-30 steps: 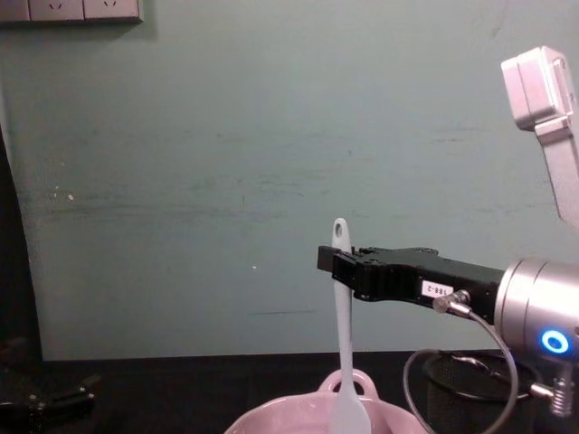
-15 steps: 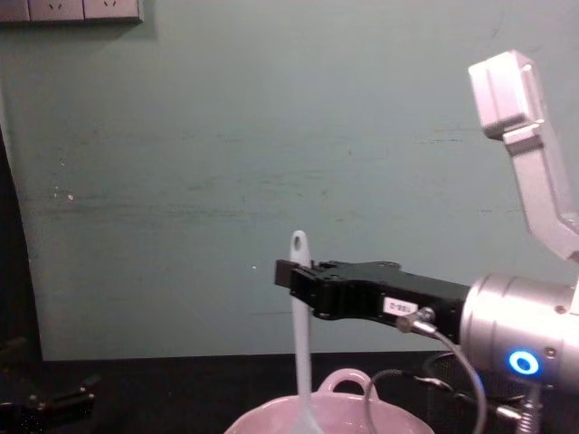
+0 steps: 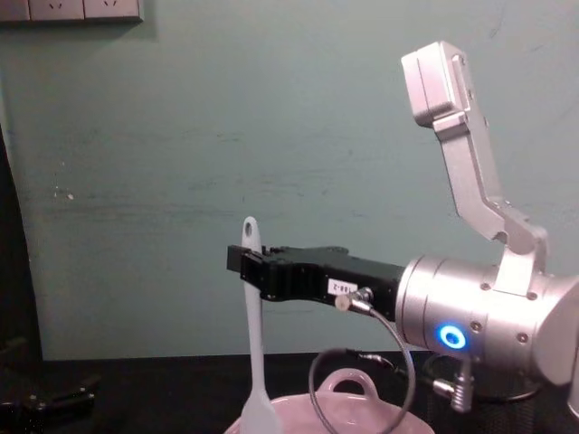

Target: Use the one hand to pick up the spoon and stir the clear water in the bowl.

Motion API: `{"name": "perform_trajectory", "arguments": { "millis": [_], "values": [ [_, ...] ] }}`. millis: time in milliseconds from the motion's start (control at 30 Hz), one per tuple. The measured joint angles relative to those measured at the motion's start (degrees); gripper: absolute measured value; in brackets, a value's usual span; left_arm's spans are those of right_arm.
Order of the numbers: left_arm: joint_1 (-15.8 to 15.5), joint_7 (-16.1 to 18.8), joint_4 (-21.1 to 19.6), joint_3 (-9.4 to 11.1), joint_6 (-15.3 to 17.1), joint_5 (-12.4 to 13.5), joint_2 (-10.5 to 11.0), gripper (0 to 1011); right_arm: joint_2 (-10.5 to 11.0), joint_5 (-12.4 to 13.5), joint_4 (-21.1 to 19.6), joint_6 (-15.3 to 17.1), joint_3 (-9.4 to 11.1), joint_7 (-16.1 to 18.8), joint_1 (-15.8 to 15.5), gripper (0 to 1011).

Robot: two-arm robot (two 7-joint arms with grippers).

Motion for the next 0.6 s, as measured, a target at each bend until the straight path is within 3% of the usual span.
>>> {"name": "perform_trajectory", "arguments": {
  "millis": [300,600],
  "values": [
    [0.0,0.0,0.0,0.0,0.0,0.0,0.0,1011,-0.9,-0.5,3.7,-0.7,1.3,-1.1,2.6,121],
    [0.0,0.0,0.0,0.0,0.0,0.0,0.0,1011,0.1,-1.2,3.9,-0.6,2.9,-2.2,2.7,121]
  ]
}}
